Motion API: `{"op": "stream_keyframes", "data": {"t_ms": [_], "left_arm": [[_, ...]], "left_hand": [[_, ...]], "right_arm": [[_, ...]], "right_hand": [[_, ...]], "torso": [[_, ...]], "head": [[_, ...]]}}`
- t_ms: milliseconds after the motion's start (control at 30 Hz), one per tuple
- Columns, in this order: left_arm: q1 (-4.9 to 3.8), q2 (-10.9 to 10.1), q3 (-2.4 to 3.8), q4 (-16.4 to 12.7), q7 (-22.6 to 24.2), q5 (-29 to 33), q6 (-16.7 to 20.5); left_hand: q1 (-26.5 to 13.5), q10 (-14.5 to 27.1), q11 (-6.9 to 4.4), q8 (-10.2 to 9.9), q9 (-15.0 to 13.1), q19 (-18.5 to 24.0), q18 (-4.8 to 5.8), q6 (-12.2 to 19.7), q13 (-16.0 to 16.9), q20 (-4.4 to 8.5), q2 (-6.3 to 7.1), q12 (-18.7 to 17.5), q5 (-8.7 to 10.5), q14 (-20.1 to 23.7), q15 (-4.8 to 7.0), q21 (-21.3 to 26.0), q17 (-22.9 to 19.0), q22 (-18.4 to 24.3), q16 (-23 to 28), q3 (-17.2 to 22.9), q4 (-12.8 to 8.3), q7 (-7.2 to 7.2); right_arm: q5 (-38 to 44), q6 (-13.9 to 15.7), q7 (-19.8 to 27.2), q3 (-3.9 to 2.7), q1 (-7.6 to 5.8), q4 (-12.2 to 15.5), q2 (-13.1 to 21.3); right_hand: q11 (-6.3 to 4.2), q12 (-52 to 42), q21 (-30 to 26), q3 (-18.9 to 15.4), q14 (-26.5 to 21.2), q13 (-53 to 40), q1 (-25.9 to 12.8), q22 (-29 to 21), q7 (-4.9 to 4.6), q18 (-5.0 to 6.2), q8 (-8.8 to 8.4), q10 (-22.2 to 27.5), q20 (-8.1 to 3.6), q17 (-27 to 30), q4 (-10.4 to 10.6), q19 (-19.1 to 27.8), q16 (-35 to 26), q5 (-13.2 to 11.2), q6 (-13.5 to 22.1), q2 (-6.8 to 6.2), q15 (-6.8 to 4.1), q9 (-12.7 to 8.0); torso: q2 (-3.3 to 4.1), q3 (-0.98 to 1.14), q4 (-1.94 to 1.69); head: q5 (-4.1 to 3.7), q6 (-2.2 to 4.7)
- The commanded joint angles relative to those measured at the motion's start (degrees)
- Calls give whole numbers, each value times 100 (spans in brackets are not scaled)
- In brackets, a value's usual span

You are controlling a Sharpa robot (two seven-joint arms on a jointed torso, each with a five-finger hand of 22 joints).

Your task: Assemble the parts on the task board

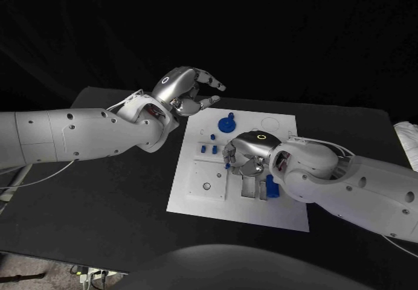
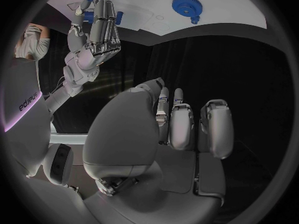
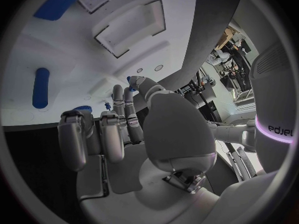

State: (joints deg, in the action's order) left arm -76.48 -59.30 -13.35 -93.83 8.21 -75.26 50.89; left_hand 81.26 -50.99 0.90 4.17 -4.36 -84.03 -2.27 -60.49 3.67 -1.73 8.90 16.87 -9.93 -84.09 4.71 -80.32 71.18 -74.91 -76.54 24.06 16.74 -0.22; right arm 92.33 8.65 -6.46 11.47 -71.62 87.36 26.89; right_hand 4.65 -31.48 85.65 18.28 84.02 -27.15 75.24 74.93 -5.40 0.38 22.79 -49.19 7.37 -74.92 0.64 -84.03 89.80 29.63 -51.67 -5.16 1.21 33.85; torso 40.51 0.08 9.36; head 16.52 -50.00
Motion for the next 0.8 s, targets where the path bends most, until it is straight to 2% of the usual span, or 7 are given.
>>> {"op": "stream_keyframes", "data": {"t_ms": [33,433,800], "left_arm": [[2,10,5,-19,57,34,30],[2,27,5,5,52,36,-4],[2,39,5,18,68,37,-9]], "left_hand": [[60,-25,0,-3,-6,-221,27,-3,-1,-45,5,9,-40,-240,-50,-31,2,-1245,-23,32,-2,27],[67,-27,2,-4,-6,-219,26,-4,-2,-46,6,7,-47,-241,-52,-26,5,-1243,-25,37,-3,35],[93,-32,8,-7,-5,-221,26,-6,-3,-49,9,1,-69,-243,-56,-29,1,-1244,-22,55,-7,57]], "right_arm": [[102,143,-15,-2,20,2,-36],[59,120,-24,-3,70,59,-102],[47,-66,-77,-2,119,52,-150]], "right_hand": [[13,-39,-22,24,598,-9,-32,1253,-41,109,-17,-38,-28,-1508,4,-318,20,15,-10,-15,-19,4],[12,-39,-28,27,598,-9,-43,1249,-47,111,-22,-40,-30,-1508,7,-315,20,19,-14,-17,-21,9],[16,-25,-42,46,598,-5,-39,1242,-50,115,-47,-15,-33,-1508,-10,-308,20,29,-1,-26,-22,18]], "torso": [[-7,-1,2],[-18,-6,2],[-27,-7,5]], "head": [[12,0],[10,0],[28,0]]}}
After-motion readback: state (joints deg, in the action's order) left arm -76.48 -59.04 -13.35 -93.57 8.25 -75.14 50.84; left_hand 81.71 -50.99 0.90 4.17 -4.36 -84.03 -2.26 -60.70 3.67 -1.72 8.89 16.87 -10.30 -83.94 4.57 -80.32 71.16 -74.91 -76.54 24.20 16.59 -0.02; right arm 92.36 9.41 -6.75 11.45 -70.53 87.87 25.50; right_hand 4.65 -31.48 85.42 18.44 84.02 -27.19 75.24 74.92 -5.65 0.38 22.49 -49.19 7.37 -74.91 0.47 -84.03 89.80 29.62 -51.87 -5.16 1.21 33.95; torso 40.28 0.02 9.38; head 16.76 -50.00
